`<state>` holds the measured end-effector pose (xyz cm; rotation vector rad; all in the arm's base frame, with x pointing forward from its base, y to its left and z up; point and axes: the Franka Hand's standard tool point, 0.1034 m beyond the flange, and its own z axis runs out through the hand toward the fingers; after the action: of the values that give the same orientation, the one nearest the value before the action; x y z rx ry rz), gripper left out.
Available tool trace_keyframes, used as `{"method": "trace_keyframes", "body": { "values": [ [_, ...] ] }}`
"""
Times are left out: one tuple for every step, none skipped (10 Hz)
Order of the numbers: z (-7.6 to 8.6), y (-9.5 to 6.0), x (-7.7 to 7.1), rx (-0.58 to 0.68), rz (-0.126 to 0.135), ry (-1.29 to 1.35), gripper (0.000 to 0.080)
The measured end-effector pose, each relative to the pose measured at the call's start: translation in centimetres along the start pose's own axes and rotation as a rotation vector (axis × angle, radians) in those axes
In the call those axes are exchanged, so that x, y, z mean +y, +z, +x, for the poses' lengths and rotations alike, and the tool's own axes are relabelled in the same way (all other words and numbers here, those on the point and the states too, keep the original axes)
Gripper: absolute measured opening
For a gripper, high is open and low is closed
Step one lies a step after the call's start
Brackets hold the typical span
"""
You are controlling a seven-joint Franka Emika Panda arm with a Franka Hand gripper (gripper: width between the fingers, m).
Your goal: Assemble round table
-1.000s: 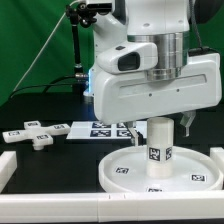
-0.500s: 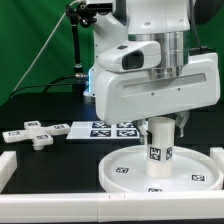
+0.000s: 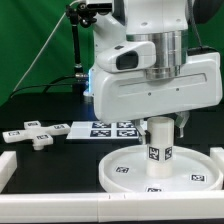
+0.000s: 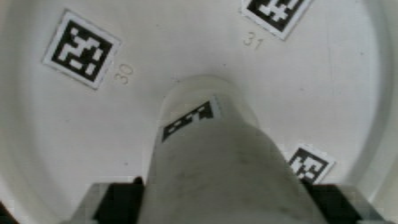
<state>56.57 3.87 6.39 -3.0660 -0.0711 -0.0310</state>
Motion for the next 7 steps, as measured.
{"method": "trace_keyframes", "body": {
  "values": [
    [-0.01,0.01,0.06,0.0,0.003,0.054,0.0407],
    [-0.01,0.01,0.07,0.0,0.004,0.07,0.0407],
    [-0.01,0.01,0.11,0.0,0.006,0.156,0.0409],
    [-0.01,0.01,0.13,0.0,0.007,0.208,0.0409],
    [-0.02,0.01,0.15,-0.001,0.01,0.255,0.0409],
    [-0.07,0.02,0.22,0.002,0.019,0.42,0.0409],
    [-0.08,0.04,0.2,0.004,0.019,0.534,0.0409]
  ]
}}
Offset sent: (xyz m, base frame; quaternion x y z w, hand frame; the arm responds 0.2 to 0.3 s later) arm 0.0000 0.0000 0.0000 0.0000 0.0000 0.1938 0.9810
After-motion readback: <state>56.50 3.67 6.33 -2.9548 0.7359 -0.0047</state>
